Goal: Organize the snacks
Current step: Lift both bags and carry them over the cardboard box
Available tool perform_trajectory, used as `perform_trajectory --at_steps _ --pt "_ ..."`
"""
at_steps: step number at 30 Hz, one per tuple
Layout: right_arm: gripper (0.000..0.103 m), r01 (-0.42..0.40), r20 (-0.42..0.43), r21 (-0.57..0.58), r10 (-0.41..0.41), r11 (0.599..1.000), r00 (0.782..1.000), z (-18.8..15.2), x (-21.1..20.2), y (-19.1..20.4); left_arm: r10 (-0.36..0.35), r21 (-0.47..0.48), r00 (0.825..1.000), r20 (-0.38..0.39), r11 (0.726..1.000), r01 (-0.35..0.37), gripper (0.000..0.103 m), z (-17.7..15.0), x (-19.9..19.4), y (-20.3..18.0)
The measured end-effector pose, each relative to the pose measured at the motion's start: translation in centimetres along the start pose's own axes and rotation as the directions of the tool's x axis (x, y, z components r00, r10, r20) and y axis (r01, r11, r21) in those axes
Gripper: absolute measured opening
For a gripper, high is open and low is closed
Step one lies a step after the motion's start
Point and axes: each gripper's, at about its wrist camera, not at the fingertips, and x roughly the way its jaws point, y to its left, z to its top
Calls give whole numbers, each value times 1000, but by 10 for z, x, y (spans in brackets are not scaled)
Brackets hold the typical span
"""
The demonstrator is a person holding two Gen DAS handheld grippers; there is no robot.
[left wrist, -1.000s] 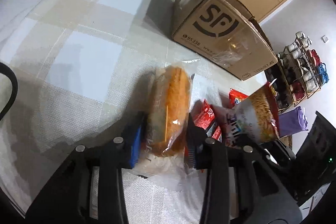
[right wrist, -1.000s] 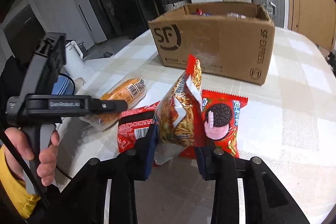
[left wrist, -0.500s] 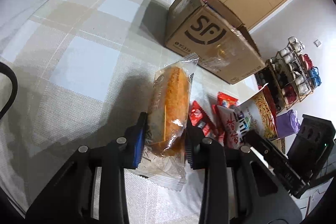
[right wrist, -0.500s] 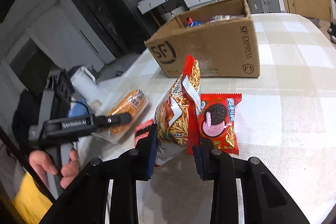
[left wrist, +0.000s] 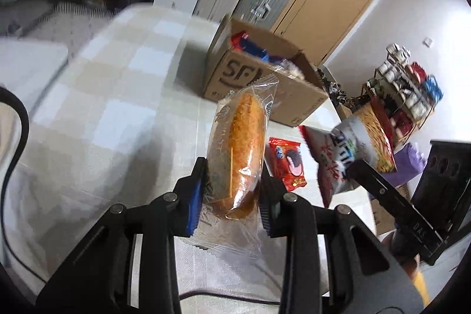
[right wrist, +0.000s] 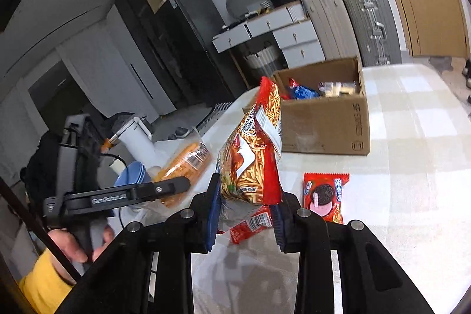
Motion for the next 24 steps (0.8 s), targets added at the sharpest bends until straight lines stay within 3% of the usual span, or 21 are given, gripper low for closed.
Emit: perform_trajectory --at_steps 4,9,17,24 --pt "30 -6 9 -15 6 1000 1000 -4 -8 8 38 100 996 76 994 -45 29 -8 -27 -27" --pt "30 10 9 -18 -9 1000 1000 -11 -17 12 48 149 989 138 986 -69 29 -19 -51 -49" --pt "30 19 22 5 -19 1000 1000 -23 -28 16 24 193 988 154 980 -54 29 -33 -72 -73" --pt "30 1 65 9 -1 1000 998 -11 -34 23 26 183 986 164 982 -56 29 -33 -80 -77"
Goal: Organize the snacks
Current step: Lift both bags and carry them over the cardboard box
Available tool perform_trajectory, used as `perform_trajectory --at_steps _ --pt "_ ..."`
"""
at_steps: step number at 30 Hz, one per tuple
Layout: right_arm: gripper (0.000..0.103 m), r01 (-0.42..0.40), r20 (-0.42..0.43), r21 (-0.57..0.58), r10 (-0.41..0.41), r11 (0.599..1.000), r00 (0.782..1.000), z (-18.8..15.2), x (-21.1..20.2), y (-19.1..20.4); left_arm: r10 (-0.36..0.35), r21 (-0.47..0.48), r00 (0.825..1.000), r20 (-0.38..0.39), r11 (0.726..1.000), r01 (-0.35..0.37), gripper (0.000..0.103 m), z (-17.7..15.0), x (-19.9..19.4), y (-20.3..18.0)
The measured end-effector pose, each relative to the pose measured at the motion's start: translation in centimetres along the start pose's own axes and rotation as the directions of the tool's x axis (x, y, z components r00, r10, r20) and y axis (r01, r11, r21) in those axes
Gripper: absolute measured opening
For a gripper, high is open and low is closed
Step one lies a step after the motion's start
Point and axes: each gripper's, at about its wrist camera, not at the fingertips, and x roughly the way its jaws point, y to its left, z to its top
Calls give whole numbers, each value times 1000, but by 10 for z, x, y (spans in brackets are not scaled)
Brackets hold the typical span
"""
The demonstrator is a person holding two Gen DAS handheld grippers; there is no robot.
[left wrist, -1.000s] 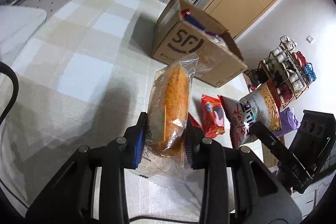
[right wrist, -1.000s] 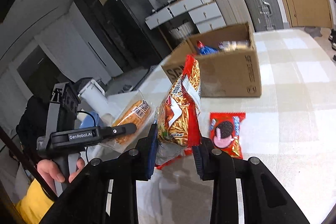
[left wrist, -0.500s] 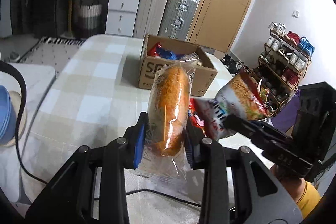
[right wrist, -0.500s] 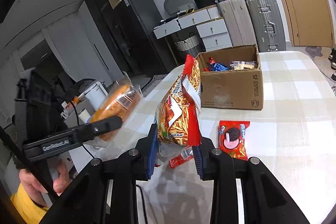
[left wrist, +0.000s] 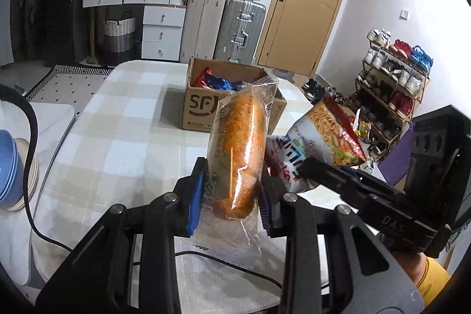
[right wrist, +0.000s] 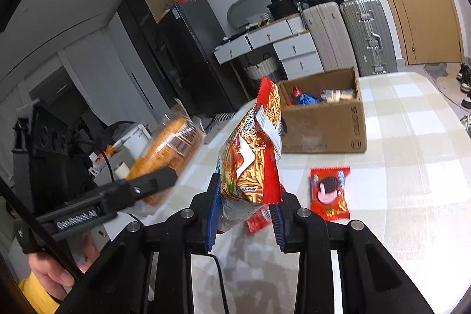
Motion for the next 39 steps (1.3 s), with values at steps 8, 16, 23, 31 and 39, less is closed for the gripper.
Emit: perform_trajectory --at_steps 8,16,23,31,39 --pt "30 0 54 17 -1 1000 999 38 -6 -5 -26 -3 1000 -15 1000 26 29 35 16 7" --pt "30 37 85 39 -40 999 996 98 9 -33 -57 9 998 -33 998 57 29 108 60 10" --pt "30 106 58 39 -109 994 992 144 53 -67 -85 40 992 -93 995 89 29 159 135 14" --pt "30 146 -34 64 -144 987 989 172 120 -102 -75 31 969 -236 996 85 29 194 237 19" --pt "30 205 -102 64 -198 977 975 169 159 -124 -10 93 945 -326 995 43 27 193 304 20"
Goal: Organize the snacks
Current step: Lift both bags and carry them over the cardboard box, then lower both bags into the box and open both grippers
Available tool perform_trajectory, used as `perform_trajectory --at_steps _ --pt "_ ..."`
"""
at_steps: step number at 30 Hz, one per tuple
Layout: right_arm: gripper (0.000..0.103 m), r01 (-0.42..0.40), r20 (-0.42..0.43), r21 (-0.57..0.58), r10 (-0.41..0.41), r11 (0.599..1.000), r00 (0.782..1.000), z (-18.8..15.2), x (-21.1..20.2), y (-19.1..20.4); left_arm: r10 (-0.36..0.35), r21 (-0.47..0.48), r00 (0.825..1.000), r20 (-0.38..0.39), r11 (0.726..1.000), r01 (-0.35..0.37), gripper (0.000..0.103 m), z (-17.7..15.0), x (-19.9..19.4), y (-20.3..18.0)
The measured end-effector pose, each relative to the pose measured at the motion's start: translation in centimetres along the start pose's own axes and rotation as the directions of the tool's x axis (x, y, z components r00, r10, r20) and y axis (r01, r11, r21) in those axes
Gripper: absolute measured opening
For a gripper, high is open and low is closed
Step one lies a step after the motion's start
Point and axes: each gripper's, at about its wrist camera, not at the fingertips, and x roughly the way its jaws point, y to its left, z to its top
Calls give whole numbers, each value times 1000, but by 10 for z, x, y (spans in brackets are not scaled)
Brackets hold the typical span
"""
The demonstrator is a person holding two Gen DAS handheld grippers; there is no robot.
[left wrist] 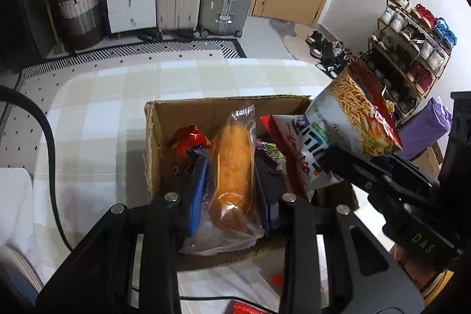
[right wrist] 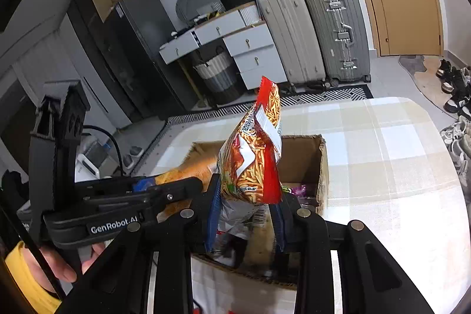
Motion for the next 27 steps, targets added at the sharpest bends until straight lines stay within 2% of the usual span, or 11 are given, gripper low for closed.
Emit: perform_trajectory --at_steps 7,13,19,27 --pt "30 6 -43 40 -4 999 999 -1 24 -10 31 36 1000 3 999 -31 27 12 22 -11" --pt "30 -22 -67 90 29 996 997 -2 35 -16 46 45 999 -5 998 -45 26 23 47 -8" --pt "30 15 -108 64 -8 998 994 -3 46 -14 64 55 998 -11 997 -63 27 25 68 -3" --pt "31 37 -136 30 -33 999 990 0 44 -6 49 61 999 -20 997 -47 27 19 63 2"
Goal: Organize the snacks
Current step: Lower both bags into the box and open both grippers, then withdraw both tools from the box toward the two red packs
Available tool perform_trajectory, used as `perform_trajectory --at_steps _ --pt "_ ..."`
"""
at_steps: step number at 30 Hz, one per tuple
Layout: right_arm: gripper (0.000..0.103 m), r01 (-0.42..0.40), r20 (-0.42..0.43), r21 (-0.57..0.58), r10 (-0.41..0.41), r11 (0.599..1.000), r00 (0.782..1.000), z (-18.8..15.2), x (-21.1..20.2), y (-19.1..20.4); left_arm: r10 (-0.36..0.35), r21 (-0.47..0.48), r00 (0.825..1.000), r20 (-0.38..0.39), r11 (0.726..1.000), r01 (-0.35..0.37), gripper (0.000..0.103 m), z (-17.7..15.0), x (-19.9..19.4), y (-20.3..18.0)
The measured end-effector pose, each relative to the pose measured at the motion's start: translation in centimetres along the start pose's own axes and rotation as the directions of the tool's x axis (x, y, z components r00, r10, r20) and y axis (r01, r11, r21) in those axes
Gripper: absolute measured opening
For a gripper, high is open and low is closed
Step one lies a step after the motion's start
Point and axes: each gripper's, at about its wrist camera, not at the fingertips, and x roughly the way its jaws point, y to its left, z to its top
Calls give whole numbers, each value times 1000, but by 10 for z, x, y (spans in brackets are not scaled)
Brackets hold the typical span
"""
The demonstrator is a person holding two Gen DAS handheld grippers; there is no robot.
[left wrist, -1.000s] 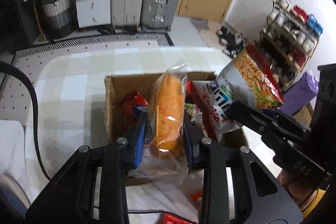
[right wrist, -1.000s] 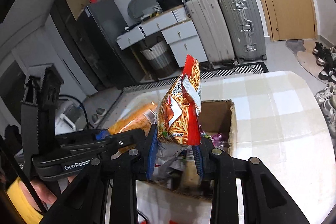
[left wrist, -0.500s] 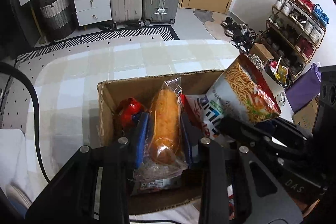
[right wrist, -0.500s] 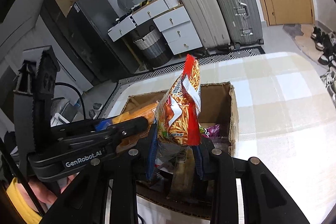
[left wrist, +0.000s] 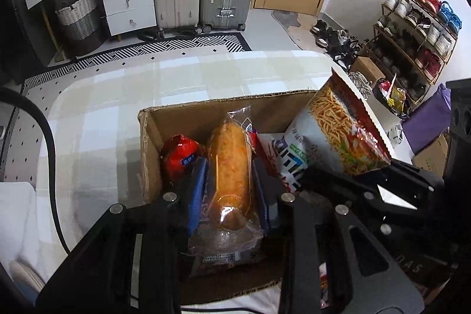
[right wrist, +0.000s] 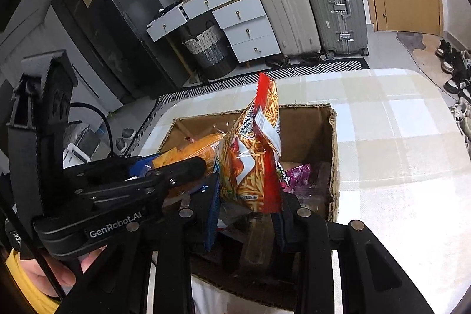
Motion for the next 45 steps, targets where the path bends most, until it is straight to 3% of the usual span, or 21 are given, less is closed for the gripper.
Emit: perform_trajectory --at_steps 4,8,15,17,19,23,25,27,29,32,34,41,45 --pt "35 48 -3 -38 -48 998 999 0 -3 3 13 -10 1000 12 1000 -13 28 -4 -11 2" --pt "35 91 4 -106 -91 990 996 -5 -9 12 0 -44 999 35 999 2 40 -8 -25 5" --pt "37 118 -9 -162 -121 980 993 -20 -20 18 -8 -54 999 46 999 10 43 -21 -48 7" --pt "37 108 -8 -156 -110 982 994 -24 -26 16 -8 -65 999 52 998 12 58 -26 -54 7" --pt "37 92 -8 -145 -94 985 996 -28 -34 14 -14 -89 997 71 996 20 66 -30 -64 9" --pt "37 84 29 -125 -81 989 996 -33 -58 12 -21 -117 995 100 993 33 78 -41 -86 8" --pt "37 79 49 -119 -73 990 996 -35 -72 13 -23 -117 993 114 992 36 79 -47 -97 5" --pt "42 72 79 -121 -63 990 995 -36 -87 16 -33 -114 991 128 992 47 80 -55 -109 0" --pt "59 44 119 -140 -28 989 993 -42 -106 22 -35 -114 988 151 992 53 80 -62 -123 -3" --pt "73 48 207 -193 -7 980 978 -58 -138 37 -32 -115 974 226 992 59 82 -83 -154 -9" --pt "77 65 240 -217 -12 974 971 -65 -152 47 -8 -118 961 276 992 42 83 -101 -177 -15" --pt "85 46 298 -265 37 963 954 -111 -202 74 10 -180 905 424 981 74 88 -162 -263 -25" --pt "85 58 340 -296 48 953 939 -142 -233 91 64 -217 876 478 975 47 93 -202 -317 -31"
